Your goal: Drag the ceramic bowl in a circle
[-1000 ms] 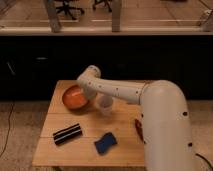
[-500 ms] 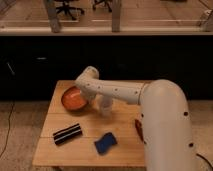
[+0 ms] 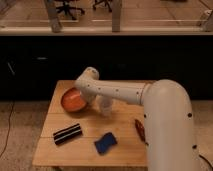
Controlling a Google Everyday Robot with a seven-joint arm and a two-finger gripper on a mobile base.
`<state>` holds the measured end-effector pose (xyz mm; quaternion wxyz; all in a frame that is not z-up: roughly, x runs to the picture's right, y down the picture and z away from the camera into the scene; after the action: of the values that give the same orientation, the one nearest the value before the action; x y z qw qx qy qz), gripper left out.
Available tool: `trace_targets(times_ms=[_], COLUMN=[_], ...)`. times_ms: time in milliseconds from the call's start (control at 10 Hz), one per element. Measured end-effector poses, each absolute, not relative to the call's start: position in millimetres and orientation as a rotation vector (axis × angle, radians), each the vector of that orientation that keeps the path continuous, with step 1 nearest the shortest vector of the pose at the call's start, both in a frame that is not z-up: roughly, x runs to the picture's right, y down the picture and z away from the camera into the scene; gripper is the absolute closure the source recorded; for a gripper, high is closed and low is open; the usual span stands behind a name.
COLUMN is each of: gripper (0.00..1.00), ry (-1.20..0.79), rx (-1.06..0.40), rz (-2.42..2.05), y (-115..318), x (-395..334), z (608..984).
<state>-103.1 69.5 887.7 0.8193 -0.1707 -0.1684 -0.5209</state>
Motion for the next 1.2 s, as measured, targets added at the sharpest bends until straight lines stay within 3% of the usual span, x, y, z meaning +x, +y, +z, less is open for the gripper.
trace_targets(times_ms=[1200], gripper=[1.00], ry=[-0.378], rx=[-0.337], rz=[-1.156], y=[78.8], x=[-117.4], z=[873.6])
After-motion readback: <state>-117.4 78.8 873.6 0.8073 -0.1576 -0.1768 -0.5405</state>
